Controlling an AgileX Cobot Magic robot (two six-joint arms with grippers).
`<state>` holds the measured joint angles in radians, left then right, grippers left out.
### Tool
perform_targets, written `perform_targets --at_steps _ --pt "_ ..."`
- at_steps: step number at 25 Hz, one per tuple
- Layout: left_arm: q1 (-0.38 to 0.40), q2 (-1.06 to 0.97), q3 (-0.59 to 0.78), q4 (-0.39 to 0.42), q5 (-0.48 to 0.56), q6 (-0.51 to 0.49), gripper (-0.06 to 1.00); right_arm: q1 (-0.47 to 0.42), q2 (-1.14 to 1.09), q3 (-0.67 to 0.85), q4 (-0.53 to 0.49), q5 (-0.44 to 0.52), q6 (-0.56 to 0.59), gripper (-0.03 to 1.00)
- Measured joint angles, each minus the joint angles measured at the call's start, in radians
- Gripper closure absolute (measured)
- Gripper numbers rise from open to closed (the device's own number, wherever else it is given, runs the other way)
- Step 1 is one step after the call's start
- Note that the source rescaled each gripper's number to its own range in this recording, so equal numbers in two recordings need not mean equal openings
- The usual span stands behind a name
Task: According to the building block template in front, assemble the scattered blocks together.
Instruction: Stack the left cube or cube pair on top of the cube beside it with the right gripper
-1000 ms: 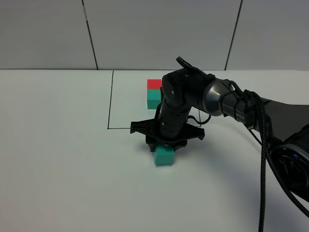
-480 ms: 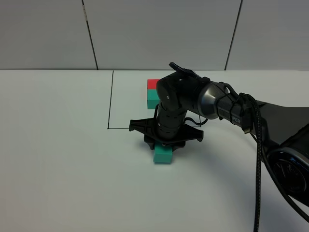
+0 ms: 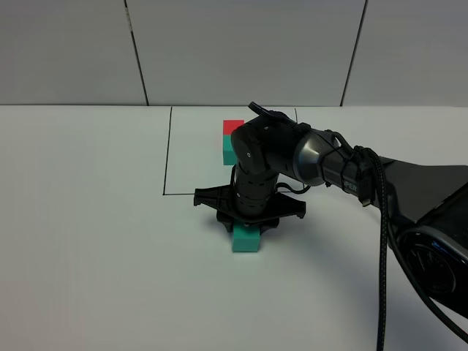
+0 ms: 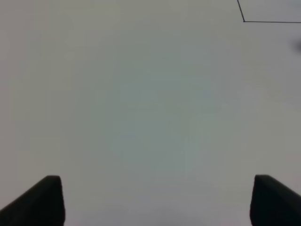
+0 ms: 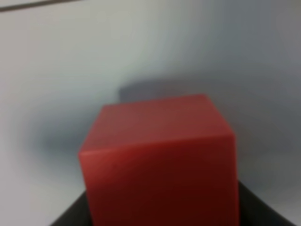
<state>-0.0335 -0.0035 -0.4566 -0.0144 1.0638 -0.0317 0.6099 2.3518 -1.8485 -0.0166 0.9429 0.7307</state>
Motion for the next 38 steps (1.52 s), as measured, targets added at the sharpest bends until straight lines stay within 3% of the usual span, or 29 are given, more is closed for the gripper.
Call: perform_targets --at_steps 38 --pt "0.0 0.0 0.0 0.023 0.0 0.0 0.15 0.009 0.023 -0.001 0.017 0.029 -0.109 0.93"
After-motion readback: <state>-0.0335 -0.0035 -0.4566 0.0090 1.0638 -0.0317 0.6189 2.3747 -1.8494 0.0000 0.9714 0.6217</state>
